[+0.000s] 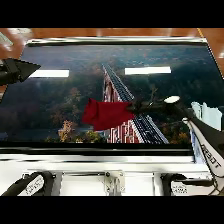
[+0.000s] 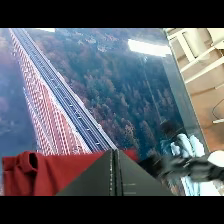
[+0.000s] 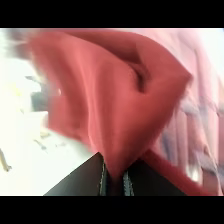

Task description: Fold the shirts.

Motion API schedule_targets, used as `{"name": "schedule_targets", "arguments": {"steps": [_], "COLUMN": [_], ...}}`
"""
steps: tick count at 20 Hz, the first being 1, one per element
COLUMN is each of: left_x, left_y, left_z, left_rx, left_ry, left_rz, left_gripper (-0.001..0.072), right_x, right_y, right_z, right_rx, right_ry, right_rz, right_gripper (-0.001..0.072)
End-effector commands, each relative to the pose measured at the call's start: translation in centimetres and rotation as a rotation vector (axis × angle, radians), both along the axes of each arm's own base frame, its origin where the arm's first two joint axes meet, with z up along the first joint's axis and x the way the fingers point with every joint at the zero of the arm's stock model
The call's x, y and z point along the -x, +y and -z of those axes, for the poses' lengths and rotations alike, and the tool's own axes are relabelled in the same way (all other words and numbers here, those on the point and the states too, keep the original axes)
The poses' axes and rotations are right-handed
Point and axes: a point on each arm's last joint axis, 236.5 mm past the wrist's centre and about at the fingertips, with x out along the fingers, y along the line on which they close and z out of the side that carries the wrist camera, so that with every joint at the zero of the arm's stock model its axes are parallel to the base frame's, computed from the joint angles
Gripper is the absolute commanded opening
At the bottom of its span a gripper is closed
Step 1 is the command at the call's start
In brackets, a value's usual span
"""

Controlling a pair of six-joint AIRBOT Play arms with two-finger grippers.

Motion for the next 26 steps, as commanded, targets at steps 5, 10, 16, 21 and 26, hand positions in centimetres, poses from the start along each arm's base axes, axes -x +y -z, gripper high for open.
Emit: {"name": "schedule_targets", "arguments": {"steps": [5, 10, 16, 21, 26], "left_x": [0.0, 0.5, 1.6, 1.7, 1.7], "left_y": [0.0, -0.4, -1.2, -1.2, -1.3], "left_z": [0.1, 0.3, 0.8, 0.8, 0.8], "left_rx": [0.000, -0.001, -0.006, -0.006, -0.006], "left_ry": [0.002, 0.015, 0.044, 0.047, 0.047], "left_rz": [0.002, 0.025, 0.078, 0.084, 0.084], "left_gripper": [0.0043, 0.0042, 0.0042, 0.0043, 0.0042], "right_x": [-5.1, -2.1, 3.5, 7.1, 14.5], "right_y": [-17.1, -33.1, -43.8, -45.5, -44.1], "right_z": [-18.8, -21.9, -21.4, -18.0, -9.6], "right_rx": [-0.056, -0.016, 0.042, 0.155, 0.353], "right_ry": [-0.339, -0.363, -0.344, -0.222, 0.223], "right_rz": [0.348, 0.745, 0.991, 0.988, 0.867], "right_gripper": [0.0069, 0.0068, 0.0068, 0.0068, 0.0068]}}
